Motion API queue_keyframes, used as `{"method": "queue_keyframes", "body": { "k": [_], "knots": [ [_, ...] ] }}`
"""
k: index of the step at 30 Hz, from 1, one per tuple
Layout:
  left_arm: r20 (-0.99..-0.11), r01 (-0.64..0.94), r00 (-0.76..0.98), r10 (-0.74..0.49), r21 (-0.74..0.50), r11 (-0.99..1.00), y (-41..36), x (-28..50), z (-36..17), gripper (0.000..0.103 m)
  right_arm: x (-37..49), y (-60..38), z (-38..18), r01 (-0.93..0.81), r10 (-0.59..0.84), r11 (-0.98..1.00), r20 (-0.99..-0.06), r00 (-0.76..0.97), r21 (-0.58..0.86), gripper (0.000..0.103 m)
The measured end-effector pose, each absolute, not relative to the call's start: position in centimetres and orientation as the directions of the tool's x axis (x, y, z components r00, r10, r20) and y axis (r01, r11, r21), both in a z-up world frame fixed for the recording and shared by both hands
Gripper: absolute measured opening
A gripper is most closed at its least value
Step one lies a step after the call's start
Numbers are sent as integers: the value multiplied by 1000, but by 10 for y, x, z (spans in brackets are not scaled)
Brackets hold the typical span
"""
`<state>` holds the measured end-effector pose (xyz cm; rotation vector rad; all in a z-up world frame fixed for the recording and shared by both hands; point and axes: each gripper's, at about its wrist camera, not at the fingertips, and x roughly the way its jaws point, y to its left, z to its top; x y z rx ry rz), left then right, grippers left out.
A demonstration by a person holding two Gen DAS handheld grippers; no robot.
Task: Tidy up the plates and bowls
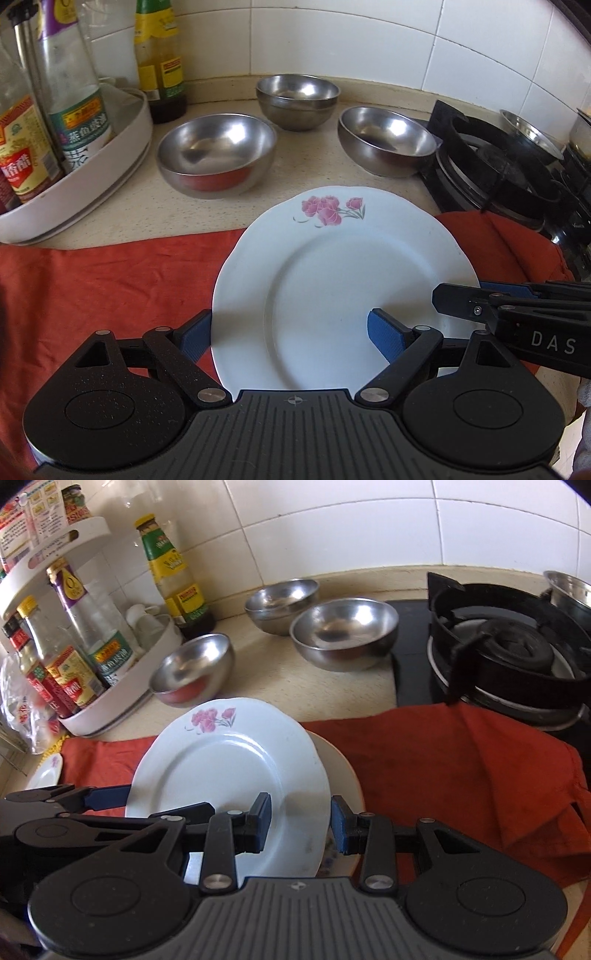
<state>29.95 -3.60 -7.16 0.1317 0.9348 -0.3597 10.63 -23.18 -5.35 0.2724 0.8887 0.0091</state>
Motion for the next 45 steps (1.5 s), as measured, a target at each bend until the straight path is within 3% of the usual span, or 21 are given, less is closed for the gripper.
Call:
{"method": "queue_keyframes", "body": {
  "k": [12,20,34,45],
  "knots": [
    [-809,362,535,-244,-41,931,-45,297,-80,86,106,-242,-56,132,74,968,-745,663,213,37],
    [-732,301,642,-227,-31,953,-16,290,-48,89,111,-234,-30,67,81,979,-670,738,192,38],
    [-709,-164,693,127,17,986,146,274,-22,93,151,-112,-27,-298,354,933,-660,663,201,40],
    [-709,-273,673,209,24,962,211,262,-20,94,165,-36,-27,-409,425,892,-665,615,192,40]
  ]
}}
